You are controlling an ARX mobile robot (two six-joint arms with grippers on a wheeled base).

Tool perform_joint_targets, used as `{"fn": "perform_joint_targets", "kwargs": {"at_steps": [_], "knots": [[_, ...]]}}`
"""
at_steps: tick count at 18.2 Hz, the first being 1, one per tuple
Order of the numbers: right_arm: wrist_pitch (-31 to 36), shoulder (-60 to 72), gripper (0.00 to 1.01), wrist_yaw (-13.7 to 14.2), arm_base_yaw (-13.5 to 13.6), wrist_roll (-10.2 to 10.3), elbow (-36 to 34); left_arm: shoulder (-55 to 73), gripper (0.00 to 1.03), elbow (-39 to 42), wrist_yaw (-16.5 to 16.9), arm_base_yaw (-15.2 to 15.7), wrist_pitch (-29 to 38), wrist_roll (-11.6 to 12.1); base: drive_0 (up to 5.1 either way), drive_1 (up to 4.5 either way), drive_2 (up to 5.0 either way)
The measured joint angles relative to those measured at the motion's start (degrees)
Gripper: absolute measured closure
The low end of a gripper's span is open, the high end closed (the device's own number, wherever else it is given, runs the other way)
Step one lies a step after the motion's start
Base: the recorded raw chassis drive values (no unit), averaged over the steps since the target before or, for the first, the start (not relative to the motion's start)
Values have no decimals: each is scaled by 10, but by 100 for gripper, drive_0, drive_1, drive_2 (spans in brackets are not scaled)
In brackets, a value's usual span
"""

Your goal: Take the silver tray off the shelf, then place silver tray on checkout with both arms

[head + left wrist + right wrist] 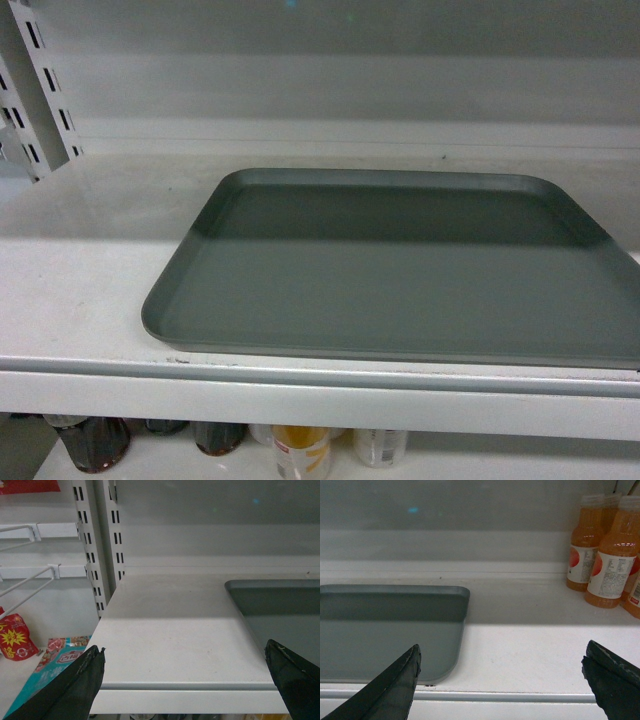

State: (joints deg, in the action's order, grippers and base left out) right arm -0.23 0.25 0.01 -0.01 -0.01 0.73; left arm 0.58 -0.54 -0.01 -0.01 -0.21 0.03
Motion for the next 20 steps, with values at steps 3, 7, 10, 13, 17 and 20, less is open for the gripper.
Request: {"fn": "perform_joint_targets", "kwargs": {"at_steps": [3, 7, 10, 13, 17, 20], "knots": [[0, 0, 3, 0, 0, 0, 0, 0, 5, 0, 0, 0, 0, 0, 0, 0, 0], [0, 0, 3, 0, 0, 0, 0, 0, 5, 0, 0, 0, 0, 0, 0, 0, 0], [73, 163, 3, 131, 34, 57, 16, 163, 5, -52, -68, -57, -11, -45, 0, 0, 0], [308, 412, 3, 38, 2, 28, 58, 403, 5, -63, -24, -102, 223, -52, 0, 0, 0], [393, 607, 3, -17, -9, 28, 135, 630, 5, -148, 15, -131, 358, -45, 0, 0, 0], [392, 741, 3, -38, -4, 30, 224, 796, 5, -263, 27, -145, 332, -38, 0, 0, 0]]}}
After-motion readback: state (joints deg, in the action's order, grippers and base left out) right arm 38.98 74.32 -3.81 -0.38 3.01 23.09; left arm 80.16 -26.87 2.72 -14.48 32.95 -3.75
